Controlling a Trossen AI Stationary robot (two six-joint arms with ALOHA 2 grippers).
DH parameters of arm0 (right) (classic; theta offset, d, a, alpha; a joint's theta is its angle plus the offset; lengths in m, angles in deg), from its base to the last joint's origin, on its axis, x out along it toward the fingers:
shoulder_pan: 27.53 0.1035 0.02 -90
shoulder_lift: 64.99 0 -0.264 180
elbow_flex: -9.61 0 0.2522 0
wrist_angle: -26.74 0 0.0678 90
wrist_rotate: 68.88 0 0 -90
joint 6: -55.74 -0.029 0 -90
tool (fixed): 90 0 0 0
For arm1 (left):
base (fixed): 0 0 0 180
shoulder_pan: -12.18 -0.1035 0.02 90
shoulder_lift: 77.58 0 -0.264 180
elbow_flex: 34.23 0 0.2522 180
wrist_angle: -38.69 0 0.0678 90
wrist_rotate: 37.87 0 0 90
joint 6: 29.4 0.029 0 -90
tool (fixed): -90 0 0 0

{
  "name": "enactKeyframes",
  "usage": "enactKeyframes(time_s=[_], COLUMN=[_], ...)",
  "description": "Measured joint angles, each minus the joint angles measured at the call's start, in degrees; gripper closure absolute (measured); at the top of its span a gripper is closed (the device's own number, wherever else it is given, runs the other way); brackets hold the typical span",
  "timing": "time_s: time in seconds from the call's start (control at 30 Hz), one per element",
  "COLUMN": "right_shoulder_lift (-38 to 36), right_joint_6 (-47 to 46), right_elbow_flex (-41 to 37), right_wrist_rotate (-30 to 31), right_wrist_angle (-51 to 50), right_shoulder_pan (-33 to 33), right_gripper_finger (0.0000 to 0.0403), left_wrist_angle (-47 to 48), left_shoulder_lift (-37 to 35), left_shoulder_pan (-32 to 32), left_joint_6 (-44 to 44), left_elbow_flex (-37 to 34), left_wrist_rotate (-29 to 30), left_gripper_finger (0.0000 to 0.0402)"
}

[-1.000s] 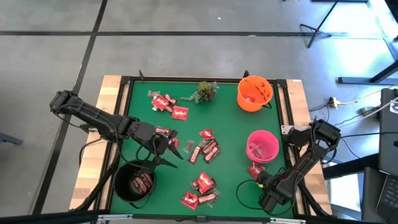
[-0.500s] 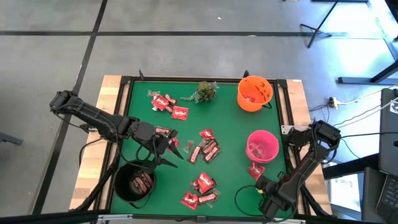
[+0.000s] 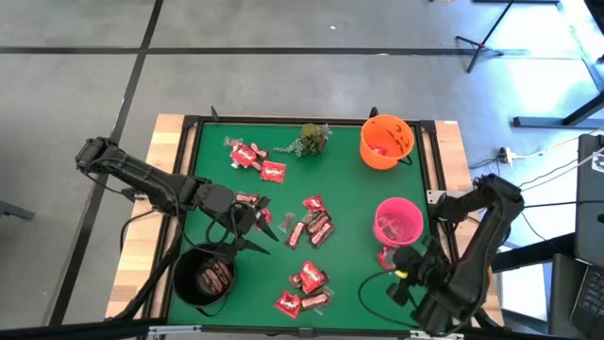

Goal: Sort candy
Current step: Put the blue candy into the pink bucket

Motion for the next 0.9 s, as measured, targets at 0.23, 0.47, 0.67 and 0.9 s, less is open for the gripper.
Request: enactKeyframes(time_s=[0.23,0.47,0.67,0.9], right_shoulder_lift=[-7.0,-15.7,-25.4,-31.3], right_joint_6=[-0.4,-5.0,-9.4,-10.8], right_elbow_flex=[-2.7,-17.9,-31.9,-38.1], right_wrist_rotate=[15.4,9.1,5.2,-3.6], right_wrist_angle=[-0.3,-0.1,9.8,15.8], right_shoulder_pan=[-2.2,-9.7,-11.2,-11.3], right_gripper_finger=[0.0402,0.0402,0.0403,0.0369], left_wrist_angle=[0.0,-0.6,-0.7,-0.7], left_shoulder_lift=[0.0,0.0,0.0,0.0], left_shoulder_pan=[0.0,0.1,0.4,0.4], left_joint_6=[-0.3,-0.4,-0.3,0.1], left_elbow_flex=[0.0,0.0,0.0,0.0], left_wrist_rotate=[0.0,0.0,0.0,0.0], left_gripper_finger=[0.0234,0.0234,0.0234,0.0234])
